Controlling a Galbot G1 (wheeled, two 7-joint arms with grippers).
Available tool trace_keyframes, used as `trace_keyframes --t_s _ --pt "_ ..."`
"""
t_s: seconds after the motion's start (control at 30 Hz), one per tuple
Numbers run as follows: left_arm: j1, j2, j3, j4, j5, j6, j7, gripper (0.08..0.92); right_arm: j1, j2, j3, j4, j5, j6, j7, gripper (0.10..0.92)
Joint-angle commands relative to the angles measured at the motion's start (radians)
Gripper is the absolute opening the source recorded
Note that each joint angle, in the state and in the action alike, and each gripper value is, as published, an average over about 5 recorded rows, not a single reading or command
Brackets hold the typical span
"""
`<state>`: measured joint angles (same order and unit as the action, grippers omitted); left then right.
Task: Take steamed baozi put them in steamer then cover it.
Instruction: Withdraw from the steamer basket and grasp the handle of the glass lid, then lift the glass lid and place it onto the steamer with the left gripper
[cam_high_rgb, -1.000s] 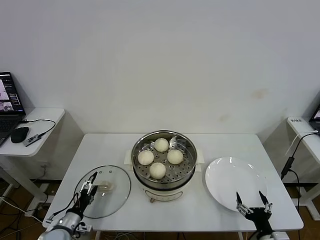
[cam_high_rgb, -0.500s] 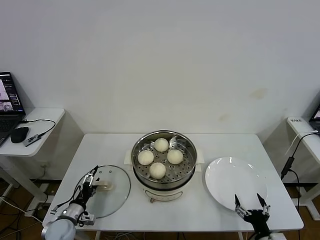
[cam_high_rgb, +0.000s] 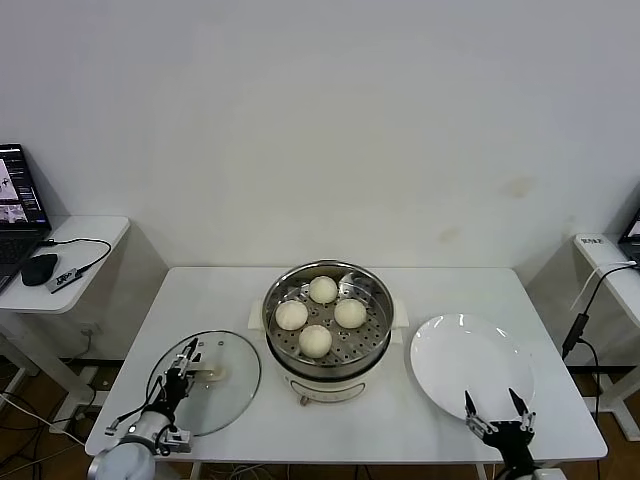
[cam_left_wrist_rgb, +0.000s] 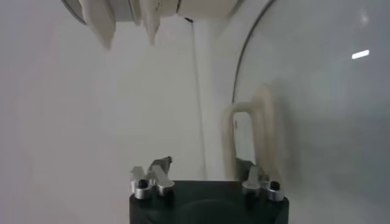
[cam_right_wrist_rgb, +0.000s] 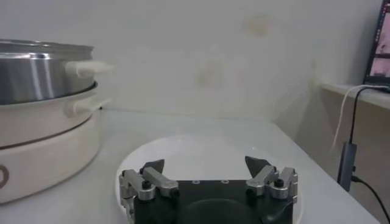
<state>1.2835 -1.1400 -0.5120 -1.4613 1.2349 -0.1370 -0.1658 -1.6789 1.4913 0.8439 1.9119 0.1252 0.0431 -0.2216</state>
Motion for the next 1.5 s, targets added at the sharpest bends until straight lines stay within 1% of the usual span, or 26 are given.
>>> trace_keyframes --t_s 0.03,0.23,0.37,0.5,0.63,0.73,0.83,0.97,1.1,1.3,1.4,1.5 --pt "0.003 -0.011 -0.002 0.013 -0.016 -0.011 -0.033 0.516 -0.004 0.002 -0.003 0.006 -0.003 0.003 0.001 0.823" --pt "0.014 -0.016 -0.013 0.005 -0.024 -0.034 -0.085 0.343 -0.005 0.002 -0.010 0.015 -0.006 0.004 0.001 0.823" --pt "0.032 -0.012 -0.026 -0.024 -0.034 -0.039 -0.113 0.222 -0.004 0.000 -0.016 0.015 -0.007 0.004 0.001 0.823" --pt "0.070 -0.002 -0.050 -0.086 -0.040 -0.034 -0.128 0.150 0.000 -0.008 -0.025 0.014 -0.008 0.002 0.001 0.823" --pt "0.121 0.015 -0.089 -0.178 -0.043 -0.009 -0.122 0.146 0.006 -0.015 -0.036 0.018 -0.011 -0.001 0.000 0.823" --pt "0.157 0.037 -0.120 -0.262 -0.059 0.028 -0.088 0.146 0.010 -0.017 -0.044 0.019 -0.018 -0.002 0.000 0.823" --pt "0.185 0.071 -0.158 -0.340 -0.100 0.074 -0.027 0.146 0.012 -0.020 -0.051 0.019 -0.026 -0.002 -0.001 0.823" --pt "0.206 0.120 -0.213 -0.415 -0.179 0.129 0.062 0.146 0.013 -0.025 -0.054 0.018 -0.030 0.000 -0.002 0.823" --pt "0.221 0.168 -0.237 -0.488 -0.279 0.192 0.132 0.146 0.015 -0.029 -0.054 0.015 -0.032 0.002 -0.003 0.823" --pt "0.220 0.224 -0.180 -0.643 -0.370 0.314 0.198 0.146 0.020 -0.026 -0.053 0.008 -0.062 0.014 -0.004 0.823" --pt "0.185 0.251 -0.122 -0.715 -0.383 0.367 0.222 0.146 0.020 -0.022 -0.051 0.001 -0.104 0.030 -0.004 0.823" --pt "0.128 0.279 -0.043 -0.748 -0.398 0.419 0.236 0.146 0.019 -0.018 -0.051 -0.003 -0.134 0.040 -0.004 0.823"
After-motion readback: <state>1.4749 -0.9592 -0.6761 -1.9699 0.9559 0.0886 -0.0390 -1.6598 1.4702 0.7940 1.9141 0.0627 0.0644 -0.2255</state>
